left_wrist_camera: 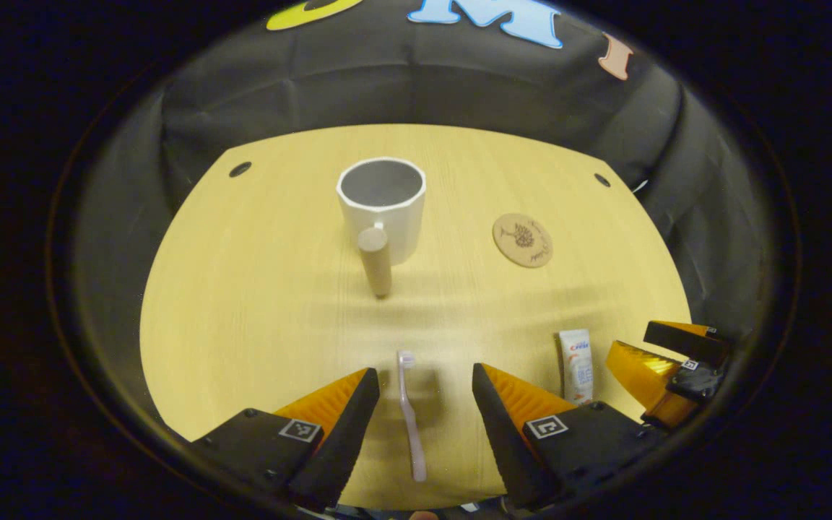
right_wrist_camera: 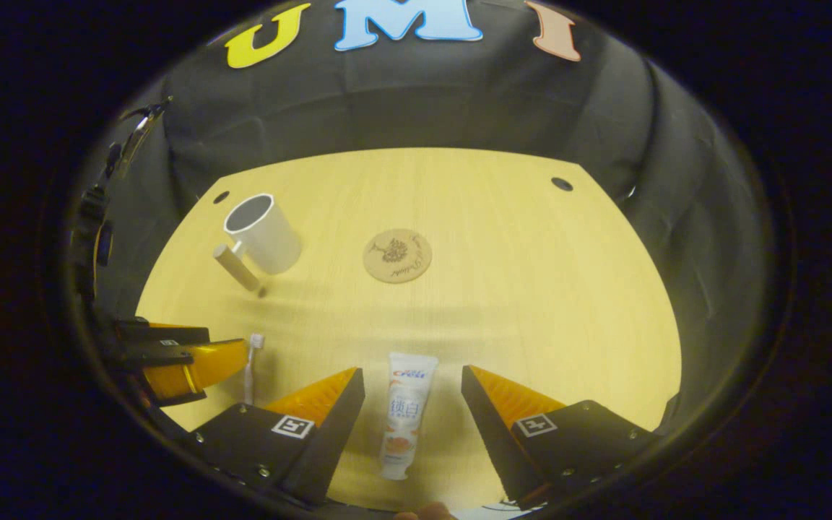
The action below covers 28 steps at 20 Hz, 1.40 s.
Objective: Put the toothbrush and toothpaste on the desktop into the cup, then pick up the cup and place it on the coaster on the desktop.
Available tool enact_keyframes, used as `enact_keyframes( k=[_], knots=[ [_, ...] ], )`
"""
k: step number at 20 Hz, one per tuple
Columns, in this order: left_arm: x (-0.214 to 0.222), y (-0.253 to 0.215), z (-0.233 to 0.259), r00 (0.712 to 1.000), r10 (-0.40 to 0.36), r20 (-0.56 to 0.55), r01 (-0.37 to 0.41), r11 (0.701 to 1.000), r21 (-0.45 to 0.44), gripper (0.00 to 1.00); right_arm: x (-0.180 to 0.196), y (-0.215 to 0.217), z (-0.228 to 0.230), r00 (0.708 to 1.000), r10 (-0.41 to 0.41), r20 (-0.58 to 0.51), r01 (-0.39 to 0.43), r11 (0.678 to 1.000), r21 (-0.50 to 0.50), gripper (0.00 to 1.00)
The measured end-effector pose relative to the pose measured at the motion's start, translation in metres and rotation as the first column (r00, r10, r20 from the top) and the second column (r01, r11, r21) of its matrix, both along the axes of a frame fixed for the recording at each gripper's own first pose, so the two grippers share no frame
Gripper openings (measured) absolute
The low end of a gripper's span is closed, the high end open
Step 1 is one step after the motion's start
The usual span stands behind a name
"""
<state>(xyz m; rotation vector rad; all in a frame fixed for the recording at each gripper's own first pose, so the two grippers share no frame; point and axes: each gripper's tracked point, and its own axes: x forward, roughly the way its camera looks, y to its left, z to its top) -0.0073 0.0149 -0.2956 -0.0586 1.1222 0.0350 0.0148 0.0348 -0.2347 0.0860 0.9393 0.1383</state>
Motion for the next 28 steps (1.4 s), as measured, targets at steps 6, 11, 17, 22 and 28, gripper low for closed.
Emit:
enact_keyframes(
  k=[6,11,17,22,28],
  knots=[
    [-0.027,-0.001,-0.033,0.988,0.005,-0.155,-0.006,1.0,-0.009,0.88,-0.016,0.007,-0.036,0.989,0.019,-0.147,-0.017,1.0,0.014,0.87],
    [-0.05,0.0,-0.045,0.965,0.01,-0.261,-0.008,1.0,0.007,0.89,-0.033,0.014,-0.054,0.969,0.037,-0.244,-0.033,0.999,0.022,0.87],
    [-0.062,-0.003,-0.055,0.952,0.008,-0.307,-0.004,1.0,0.014,0.89,-0.044,0.015,-0.071,0.947,0.039,-0.318,-0.031,0.999,0.028,0.87],
    [-0.07,-0.001,-0.063,0.94,0.036,-0.339,-0.032,0.999,0.019,0.89,-0.041,0.015,-0.077,0.936,0.027,-0.35,-0.012,0.999,0.045,0.87],
    [-0.068,0.002,-0.064,0.939,0.048,-0.34,-0.034,0.998,0.047,0.96,-0.038,0.015,-0.081,0.932,0.027,-0.361,-0.017,0.999,0.03,0.86]
  ],
)
